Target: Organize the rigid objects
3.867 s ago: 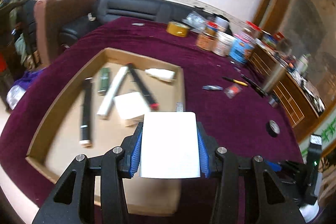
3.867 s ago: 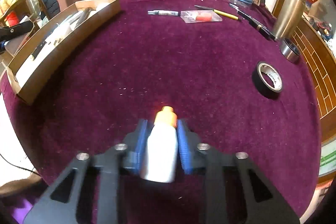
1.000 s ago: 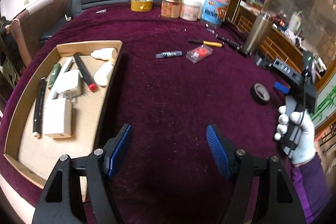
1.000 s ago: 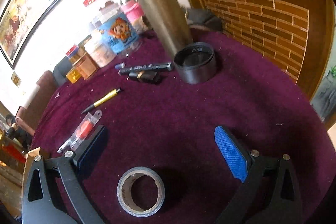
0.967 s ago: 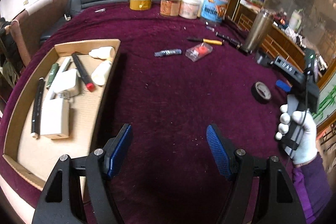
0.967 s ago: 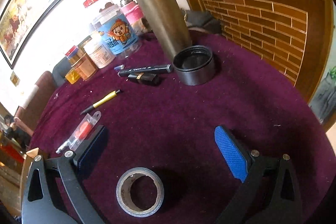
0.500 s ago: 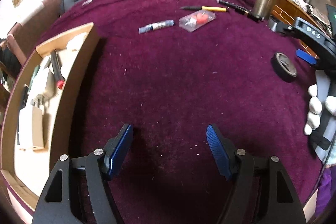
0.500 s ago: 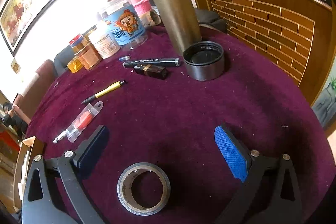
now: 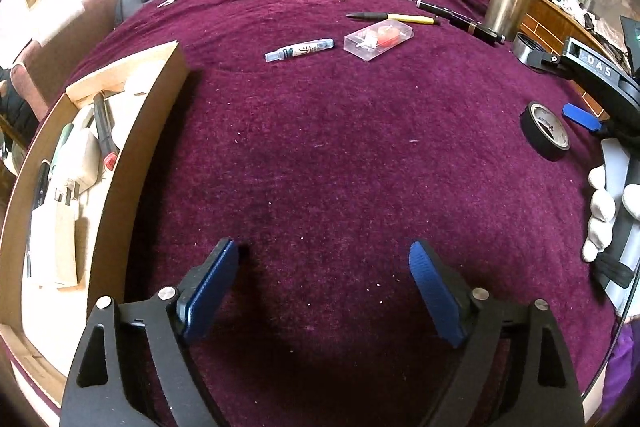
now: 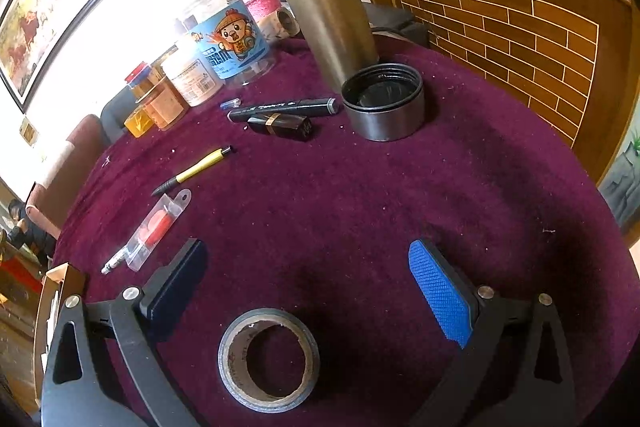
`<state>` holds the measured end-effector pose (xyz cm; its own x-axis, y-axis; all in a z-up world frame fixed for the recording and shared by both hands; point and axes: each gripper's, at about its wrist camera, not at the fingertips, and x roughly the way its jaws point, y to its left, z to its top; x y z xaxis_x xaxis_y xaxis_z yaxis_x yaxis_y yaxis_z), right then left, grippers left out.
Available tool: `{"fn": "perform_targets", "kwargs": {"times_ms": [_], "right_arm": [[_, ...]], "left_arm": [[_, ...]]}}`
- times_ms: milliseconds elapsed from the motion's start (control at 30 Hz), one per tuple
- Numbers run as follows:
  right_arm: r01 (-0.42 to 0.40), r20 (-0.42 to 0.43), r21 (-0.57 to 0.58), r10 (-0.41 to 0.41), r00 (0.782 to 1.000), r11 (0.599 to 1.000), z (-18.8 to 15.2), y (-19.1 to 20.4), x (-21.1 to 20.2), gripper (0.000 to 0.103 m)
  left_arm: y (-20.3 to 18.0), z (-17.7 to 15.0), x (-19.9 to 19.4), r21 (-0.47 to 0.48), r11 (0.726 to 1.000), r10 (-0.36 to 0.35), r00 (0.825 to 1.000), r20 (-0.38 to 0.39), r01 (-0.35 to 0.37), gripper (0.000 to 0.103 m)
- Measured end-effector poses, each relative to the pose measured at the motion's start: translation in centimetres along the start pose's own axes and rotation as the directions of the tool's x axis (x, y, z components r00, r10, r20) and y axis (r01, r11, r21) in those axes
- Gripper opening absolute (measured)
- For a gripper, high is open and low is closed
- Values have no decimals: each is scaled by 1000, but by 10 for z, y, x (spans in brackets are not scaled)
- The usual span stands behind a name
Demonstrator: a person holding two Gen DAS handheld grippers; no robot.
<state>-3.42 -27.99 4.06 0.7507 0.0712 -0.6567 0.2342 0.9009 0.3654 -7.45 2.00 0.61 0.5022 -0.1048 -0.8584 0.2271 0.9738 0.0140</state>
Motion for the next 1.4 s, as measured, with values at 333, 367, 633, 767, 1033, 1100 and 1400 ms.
{"fn": "perform_targets", "kwargs": {"times_ms": [333,367,633,767,1033,1100,1400], "right_arm": [[2,-6,6,-2,1000,1000,0,-1,1,101],[1,-6,7,-1,1000,1000,-1,-1,1,101],[-1,-13,14,1,1000,1000,-1,-2,3,101],[-2,-15,15,2,1000,1000,-1,-2,4,101],[-3,-16,17,3,1000,1000,-1,-2,4,101],[-3,-16,17,3,1000,1000,-1,-2,5,101],[-3,-17,17,3,1000,1000,-1,-2,5,101]], "left_arm": [[-2,0,1,1,1000,-1,1000,-4,1,91],[-2,-1,1,2,1000,-1,1000,-6,1,92],[-5,-2,2,3,1000,-1,1000,-7,1,98],[-5,-3,3,3,1000,-1,1000,-6,1,99],[-5,-3,3,3,1000,-1,1000,-7,1,100],[-6,-3,3,3,1000,0,1000,-7,0,101],[-5,-3,3,2,1000,0,1000,-8,0,101]]}}
